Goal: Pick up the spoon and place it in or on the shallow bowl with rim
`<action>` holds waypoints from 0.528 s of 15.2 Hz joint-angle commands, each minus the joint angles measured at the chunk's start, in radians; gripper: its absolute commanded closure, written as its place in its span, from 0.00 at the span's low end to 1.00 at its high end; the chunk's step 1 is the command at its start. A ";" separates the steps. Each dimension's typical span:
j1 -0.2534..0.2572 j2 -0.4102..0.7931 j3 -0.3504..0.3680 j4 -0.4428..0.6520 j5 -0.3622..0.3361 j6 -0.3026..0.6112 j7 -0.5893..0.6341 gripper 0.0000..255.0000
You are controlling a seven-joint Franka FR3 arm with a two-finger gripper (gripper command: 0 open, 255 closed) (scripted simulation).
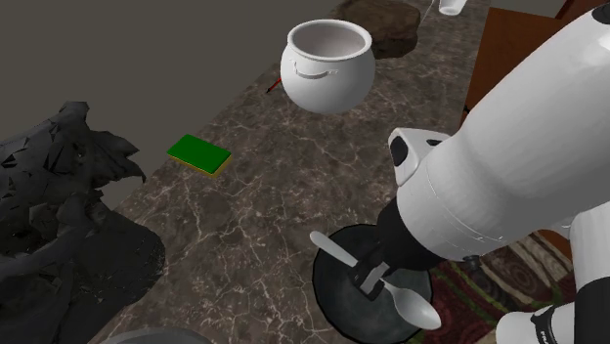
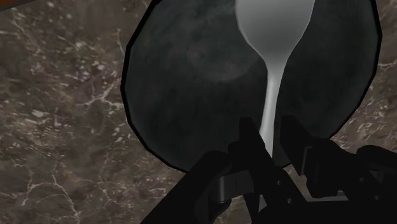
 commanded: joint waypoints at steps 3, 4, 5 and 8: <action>0.001 0.005 0.003 -0.009 0.004 0.014 -0.003 1.00; 0.001 0.005 0.003 -0.009 0.004 0.014 -0.003 1.00; 0.001 0.005 0.003 -0.009 0.004 0.014 -0.003 1.00; 0.001 0.005 0.003 -0.009 0.004 0.014 -0.003 0.00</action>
